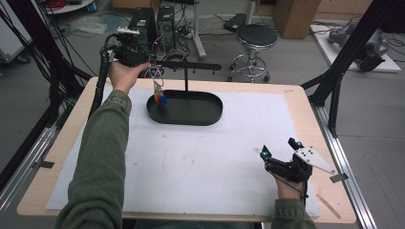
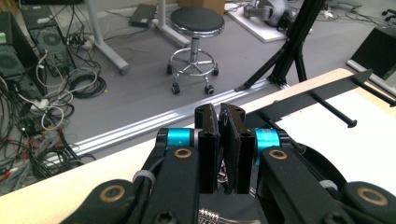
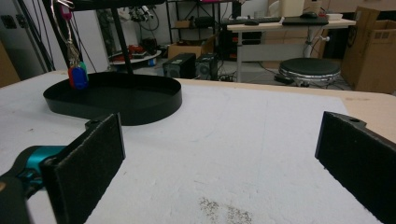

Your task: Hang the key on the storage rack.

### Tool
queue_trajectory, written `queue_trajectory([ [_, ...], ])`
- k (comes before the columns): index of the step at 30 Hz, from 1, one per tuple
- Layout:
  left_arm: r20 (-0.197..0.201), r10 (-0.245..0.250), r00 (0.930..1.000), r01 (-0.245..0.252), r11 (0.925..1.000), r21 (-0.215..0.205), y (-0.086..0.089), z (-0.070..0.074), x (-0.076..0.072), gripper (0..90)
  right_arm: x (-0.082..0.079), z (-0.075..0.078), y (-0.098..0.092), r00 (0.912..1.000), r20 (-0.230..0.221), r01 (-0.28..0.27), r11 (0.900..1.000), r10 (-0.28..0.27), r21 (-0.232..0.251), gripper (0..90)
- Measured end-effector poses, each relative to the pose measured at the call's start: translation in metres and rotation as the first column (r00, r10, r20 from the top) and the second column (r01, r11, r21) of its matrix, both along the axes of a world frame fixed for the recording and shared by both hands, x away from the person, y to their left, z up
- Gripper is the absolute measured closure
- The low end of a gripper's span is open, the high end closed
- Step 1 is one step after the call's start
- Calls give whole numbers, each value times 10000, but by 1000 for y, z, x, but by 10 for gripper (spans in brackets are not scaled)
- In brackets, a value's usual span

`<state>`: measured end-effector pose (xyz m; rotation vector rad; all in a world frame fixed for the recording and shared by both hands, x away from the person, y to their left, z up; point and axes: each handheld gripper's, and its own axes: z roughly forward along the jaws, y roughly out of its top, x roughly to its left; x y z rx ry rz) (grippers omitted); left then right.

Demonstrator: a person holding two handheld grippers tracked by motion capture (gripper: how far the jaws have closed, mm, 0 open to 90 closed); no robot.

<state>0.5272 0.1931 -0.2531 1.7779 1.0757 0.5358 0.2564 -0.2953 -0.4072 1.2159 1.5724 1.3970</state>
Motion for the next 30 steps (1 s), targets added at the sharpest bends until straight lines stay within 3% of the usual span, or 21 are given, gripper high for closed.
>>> queue_trajectory([
  [5,-27,-177,9998,177,9998,-88,-3,1,-1,834,0,0,0,10000,46,13,10000,-13,-16,4],
  [6,27,-196,9998,197,9998,-67,-3,1,-2,773,0,0,0,10000,53,27,10000,-27,11,4],
  [7,59,-175,9998,176,9998,-94,-3,2,-3,773,0,0,0,10000,53,27,10000,-27,11,4],
  [8,79,-166,9998,167,9998,-124,-3,3,-4,663,0,0,0,10000,56,36,10000,-36,4,4],
  [11,-204,-457,9987,447,9978,-495,-1,4,-4,583,0,0,0,10000,51,35,10000,-35,6,4],
  [13,-261,-497,9984,485,9979,-430,1,4,-5,488,-1,1,0,10000,37,29,10000,-29,23,4],
  [15,-152,-517,9985,511,9980,-381,1,6,-7,463,-1,1,0,10000,30,39,10000,-39,15,4],
  [18,121,-390,9992,391,9992,-86,-5,9,-11,240,-1,1,-1,10000,50,75,10000,-75,27,4],
  [19,122,-474,9988,476,9987,-205,-6,10,-13,240,-1,1,-1,10000,50,75,10000,-75,27,4],
  [22,-173,-717,9973,713,9971,-251,-9,9,-14,103,-1,1,0,10000,33,63,10000,-63,35,4],
  [24,-425,-813,9958,815,9967,23,-10,7,-14,31,-1,1,0,10000,38,57,10000,-57,26,4],
  [30,-535,-1236,9909,1240,9923,43,-13,9,-18,16,-1,1,0,10000,34,72,10000,-72,27,4],
])
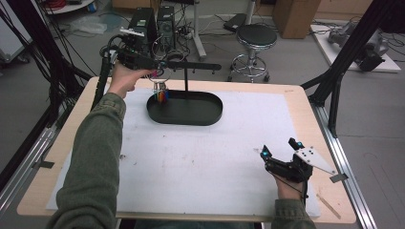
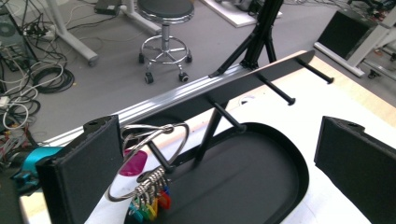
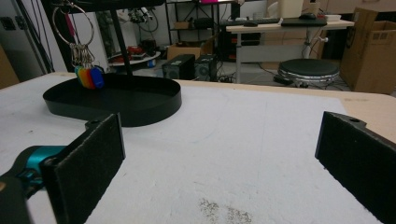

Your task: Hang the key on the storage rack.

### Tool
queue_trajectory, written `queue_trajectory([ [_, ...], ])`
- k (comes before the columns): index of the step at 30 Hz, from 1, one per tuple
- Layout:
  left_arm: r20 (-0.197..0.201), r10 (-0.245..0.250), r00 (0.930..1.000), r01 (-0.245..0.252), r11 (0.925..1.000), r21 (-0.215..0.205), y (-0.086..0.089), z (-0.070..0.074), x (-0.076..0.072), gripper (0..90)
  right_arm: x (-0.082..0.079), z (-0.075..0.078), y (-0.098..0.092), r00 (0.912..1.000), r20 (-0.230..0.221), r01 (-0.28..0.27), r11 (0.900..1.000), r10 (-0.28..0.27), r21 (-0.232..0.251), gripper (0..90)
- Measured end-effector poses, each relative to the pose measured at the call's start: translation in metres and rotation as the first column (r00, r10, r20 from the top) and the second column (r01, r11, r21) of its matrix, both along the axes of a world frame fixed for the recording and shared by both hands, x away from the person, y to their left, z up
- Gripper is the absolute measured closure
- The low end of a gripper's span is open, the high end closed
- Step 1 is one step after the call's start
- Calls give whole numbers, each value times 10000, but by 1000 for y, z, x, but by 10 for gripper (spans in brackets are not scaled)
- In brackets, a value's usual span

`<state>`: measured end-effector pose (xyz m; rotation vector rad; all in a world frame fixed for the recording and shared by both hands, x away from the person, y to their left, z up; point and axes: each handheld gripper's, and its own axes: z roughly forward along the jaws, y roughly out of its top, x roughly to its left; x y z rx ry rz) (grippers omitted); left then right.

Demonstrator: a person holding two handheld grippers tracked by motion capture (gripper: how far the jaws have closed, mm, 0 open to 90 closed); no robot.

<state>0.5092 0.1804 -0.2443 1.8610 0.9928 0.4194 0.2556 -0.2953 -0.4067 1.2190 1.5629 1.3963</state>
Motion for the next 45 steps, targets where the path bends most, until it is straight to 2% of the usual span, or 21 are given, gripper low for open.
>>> queue_trajectory([
  [4,388,-133,9992,126,9998,180,-5,3,-10,16,0,0,0,10000,0,14,10000,-14,-26,4],
  [5,550,-158,9984,150,9998,139,-6,4,-14,16,0,0,0,10000,0,28,10000,-28,-47,4],
  [7,657,-292,9974,301,9995,-119,-6,5,-21,16,0,0,-1,10000,32,47,10000,-47,-65,4],
  [9,716,-368,9968,383,9990,-207,-7,6,-26,16,0,0,-1,10000,59,39,10000,-38,-65,4],
  [13,880,-426,9952,421,9991,83,-8,6,-36,16,-1,1,0,10000,62,47,10000,-46,-79,4],
  [15,949,-474,9944,467,9989,95,-7,5,-40,17,-1,1,1,10000,42,32,9999,-32,-111,4],
  [26,1018,-301,9944,307,9995,-49,12,-7,-59,17,0,1,1,10000,30,44,9999,-44,-136,4],
  [34,1122,-406,9929,419,9991,-97,20,-21,-75,17,-1,0,0,10000,42,63,9999,-63,-88,4],
  [41,1224,-368,9918,420,9983,-403,28,-29,-87,17,-1,0,0,9999,6,107,9999,-107,-116,4],
  [45,1240,-403,9915,436,9988,-241,30,-33,-92,16,-1,0,0,9999,34,118,9999,-117,-119,4],
])
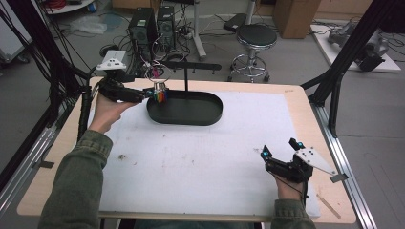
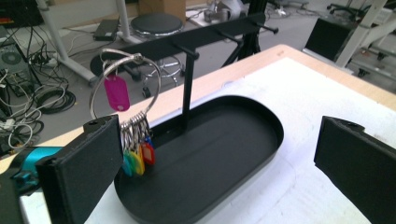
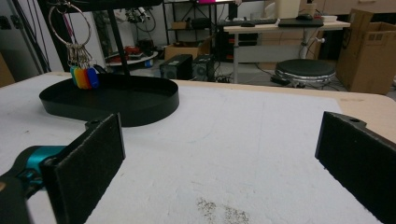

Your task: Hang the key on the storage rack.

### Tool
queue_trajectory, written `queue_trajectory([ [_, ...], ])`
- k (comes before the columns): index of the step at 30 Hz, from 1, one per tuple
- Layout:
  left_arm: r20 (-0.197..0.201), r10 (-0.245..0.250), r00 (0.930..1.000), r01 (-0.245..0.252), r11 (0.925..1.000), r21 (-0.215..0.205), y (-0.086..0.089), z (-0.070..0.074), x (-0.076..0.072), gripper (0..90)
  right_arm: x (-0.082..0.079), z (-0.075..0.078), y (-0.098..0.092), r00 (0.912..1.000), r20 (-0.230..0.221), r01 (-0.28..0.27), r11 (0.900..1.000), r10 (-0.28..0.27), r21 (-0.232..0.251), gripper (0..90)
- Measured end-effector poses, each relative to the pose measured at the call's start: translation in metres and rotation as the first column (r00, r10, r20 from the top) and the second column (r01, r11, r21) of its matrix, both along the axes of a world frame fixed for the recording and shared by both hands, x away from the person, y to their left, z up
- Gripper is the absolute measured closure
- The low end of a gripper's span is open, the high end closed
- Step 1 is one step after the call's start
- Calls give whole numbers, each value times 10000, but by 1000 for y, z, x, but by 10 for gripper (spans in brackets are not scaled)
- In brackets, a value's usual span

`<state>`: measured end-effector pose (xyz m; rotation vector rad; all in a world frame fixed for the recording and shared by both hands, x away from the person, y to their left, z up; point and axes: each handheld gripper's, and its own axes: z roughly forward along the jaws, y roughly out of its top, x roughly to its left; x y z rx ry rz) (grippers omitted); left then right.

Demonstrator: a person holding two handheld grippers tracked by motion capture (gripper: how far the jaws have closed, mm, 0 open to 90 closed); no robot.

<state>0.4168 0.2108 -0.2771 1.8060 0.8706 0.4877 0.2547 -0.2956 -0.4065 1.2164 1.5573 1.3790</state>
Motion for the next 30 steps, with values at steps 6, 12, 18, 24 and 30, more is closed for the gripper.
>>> queue_trajectory([
  [6,44,61,10000,-63,9997,237,4,-6,-8,16,0,0,0,10000,27,6,10000,-6,15,4],
  [12,-168,103,9998,-97,9994,340,11,-17,-13,17,-1,0,0,10000,8,0,10000,0,13,4],
  [18,-374,130,9992,-116,9993,366,18,-27,-18,17,-1,0,0,10000,21,25,10000,-25,6,4],
  [24,-567,121,9983,-118,9999,66,23,-35,-24,16,0,0,0,10000,-19,21,10000,-21,71,4],
  [30,-630,156,9979,-157,9999,-12,29,-41,-30,17,0,0,0,10000,-25,-16,10000,16,78,4],
])
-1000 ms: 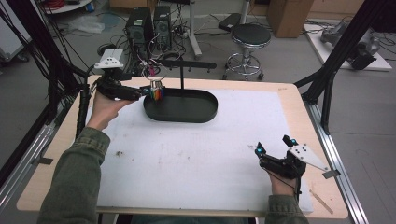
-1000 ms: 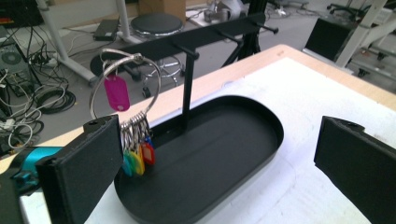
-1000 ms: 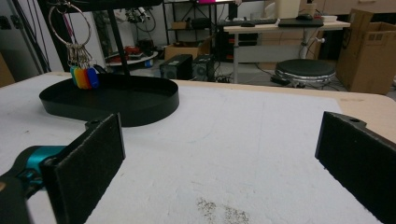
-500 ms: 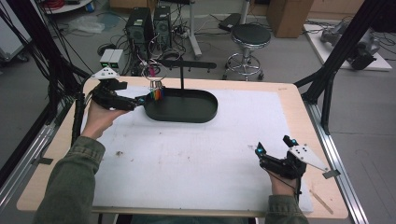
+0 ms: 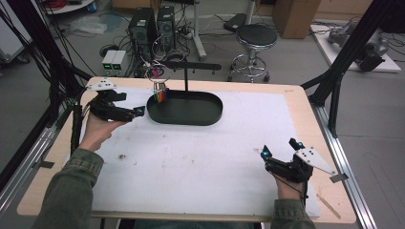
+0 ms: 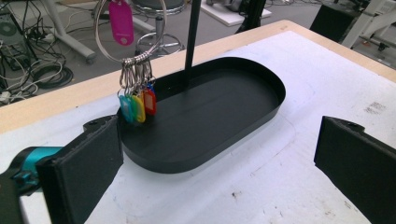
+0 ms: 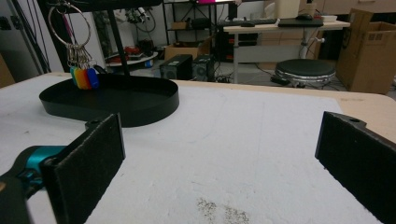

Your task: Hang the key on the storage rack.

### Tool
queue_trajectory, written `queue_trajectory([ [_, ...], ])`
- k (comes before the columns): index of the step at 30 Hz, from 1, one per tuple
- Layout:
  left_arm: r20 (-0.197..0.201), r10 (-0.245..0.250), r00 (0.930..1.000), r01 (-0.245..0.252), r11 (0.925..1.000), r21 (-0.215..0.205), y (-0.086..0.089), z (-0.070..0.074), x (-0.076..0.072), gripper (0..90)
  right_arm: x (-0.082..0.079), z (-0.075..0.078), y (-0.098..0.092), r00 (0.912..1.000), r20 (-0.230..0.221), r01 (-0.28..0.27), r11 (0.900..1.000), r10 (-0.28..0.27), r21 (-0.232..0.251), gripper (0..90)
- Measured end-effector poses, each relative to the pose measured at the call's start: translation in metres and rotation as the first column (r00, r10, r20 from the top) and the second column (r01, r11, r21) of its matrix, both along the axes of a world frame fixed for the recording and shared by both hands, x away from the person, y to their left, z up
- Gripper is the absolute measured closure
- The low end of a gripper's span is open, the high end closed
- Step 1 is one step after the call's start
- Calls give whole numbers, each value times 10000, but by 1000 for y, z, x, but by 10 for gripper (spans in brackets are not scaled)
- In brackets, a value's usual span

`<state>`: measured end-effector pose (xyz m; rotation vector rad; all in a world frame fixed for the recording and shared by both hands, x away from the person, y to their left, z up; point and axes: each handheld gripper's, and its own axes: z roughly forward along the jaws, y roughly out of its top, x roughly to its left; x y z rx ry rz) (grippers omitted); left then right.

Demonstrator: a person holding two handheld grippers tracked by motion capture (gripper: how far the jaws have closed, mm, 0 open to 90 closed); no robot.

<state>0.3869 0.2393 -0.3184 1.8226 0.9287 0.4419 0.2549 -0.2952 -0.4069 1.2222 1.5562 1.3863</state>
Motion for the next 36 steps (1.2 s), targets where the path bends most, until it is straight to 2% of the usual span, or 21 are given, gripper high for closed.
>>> queue_trajectory([
  [17,-121,258,9996,-257,9997,41,17,-20,-16,16,0,0,0,10000,-18,2,10000,-2,-3,4],
  [24,27,508,9987,-507,9986,-137,23,-30,-27,17,0,0,0,10000,-11,8,10000,-8,-24,4],
  [36,145,481,9987,-477,9985,-283,34,-40,-45,16,1,0,0,10000,-31,56,10000,-56,-46,3],
])
